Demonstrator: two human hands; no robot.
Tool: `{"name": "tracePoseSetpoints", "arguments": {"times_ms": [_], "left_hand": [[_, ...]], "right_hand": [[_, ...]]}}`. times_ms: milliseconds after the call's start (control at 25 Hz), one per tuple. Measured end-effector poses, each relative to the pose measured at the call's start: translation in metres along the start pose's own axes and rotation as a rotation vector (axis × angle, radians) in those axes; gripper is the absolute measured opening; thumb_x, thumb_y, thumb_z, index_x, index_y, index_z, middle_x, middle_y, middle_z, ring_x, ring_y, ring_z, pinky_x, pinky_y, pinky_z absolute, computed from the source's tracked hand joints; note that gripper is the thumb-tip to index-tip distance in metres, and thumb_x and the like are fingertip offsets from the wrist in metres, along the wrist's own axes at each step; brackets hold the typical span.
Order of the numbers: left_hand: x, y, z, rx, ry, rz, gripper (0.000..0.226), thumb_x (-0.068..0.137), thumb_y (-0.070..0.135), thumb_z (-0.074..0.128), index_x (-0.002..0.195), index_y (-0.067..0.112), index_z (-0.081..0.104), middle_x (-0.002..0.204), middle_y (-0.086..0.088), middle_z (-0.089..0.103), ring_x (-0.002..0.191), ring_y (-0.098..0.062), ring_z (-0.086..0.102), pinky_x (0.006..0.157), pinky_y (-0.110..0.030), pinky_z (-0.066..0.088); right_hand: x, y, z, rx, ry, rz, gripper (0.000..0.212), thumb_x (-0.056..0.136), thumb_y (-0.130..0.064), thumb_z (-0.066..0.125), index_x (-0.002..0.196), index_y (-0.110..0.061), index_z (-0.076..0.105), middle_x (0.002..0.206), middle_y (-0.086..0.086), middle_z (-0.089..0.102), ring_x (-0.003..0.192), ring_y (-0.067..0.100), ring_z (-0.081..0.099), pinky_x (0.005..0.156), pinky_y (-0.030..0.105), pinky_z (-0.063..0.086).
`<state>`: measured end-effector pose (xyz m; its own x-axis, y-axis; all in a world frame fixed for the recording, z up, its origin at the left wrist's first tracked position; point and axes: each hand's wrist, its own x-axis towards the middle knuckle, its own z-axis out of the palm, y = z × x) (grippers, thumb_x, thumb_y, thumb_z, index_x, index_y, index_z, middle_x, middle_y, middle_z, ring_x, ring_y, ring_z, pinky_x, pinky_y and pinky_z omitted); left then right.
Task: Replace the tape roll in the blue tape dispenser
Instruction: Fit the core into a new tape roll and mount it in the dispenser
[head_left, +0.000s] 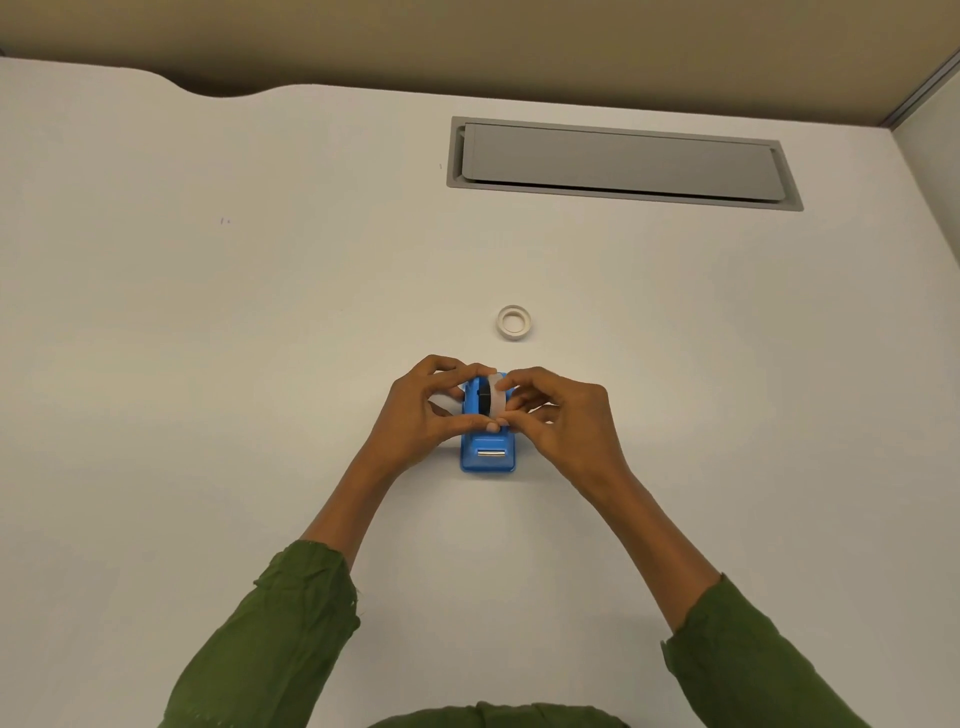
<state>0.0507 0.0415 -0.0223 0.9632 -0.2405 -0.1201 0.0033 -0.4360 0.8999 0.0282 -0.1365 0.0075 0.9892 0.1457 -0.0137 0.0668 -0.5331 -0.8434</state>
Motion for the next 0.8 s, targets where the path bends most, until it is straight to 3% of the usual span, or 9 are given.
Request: {"name": "tracePoseSetpoints", "arguments": {"times_ms": [120,320,520,800], "left_hand": [[0.0004,-0.0004,0.0001,0.008,-0.003,-0.006,0.052,0.063,0.029,0.081,0.109,0.038,0.057,0.111,0.003,0.052,0.081,-0.006,0.057,0.063,-0.007,0.049],[-0.0009,-0.0009,0.0002,0.019,0.000,-0.013,0.052,0.064,0.029,0.080,0.112,0.033,0.060,0.112,0.003,0.052,0.082,-0.004,0.056,0.065,-0.010,0.050],[-0.0009,-0.0005,0.0008,0.012,0.015,-0.022,0.052,0.064,0.027,0.081,0.112,0.028,0.061,0.110,0.003,0.052,0.080,-0.007,0.056,0.062,-0.003,0.047],[-0.0013,0.0003,0.0000,0.004,0.003,-0.027,0.053,0.064,0.027,0.080,0.114,0.023,0.062,0.111,0.002,0.053,0.082,-0.008,0.056,0.063,-0.007,0.049]], "right_hand": [[0.0014,-0.0012,-0.0002,-0.046,-0.022,-0.028,0.018,0.077,-0.009,0.073,0.093,-0.014,0.068,0.081,-0.007,0.064,0.069,0.001,0.058,0.069,0.002,0.046],[-0.0048,-0.0009,0.0026,-0.094,-0.017,-0.102,0.009,0.080,-0.003,0.069,0.085,-0.010,0.070,0.084,0.005,0.070,0.075,0.015,0.061,0.072,0.022,0.053],[-0.0037,-0.0020,0.0020,-0.059,-0.014,-0.048,0.026,0.080,-0.009,0.071,0.104,-0.014,0.065,0.084,-0.004,0.064,0.075,0.012,0.062,0.074,0.015,0.052],[0.0004,-0.0004,0.0020,-0.134,-0.024,-0.121,0.024,0.080,-0.006,0.070,0.103,-0.013,0.068,0.089,0.006,0.071,0.075,0.013,0.062,0.072,0.011,0.047]]}}
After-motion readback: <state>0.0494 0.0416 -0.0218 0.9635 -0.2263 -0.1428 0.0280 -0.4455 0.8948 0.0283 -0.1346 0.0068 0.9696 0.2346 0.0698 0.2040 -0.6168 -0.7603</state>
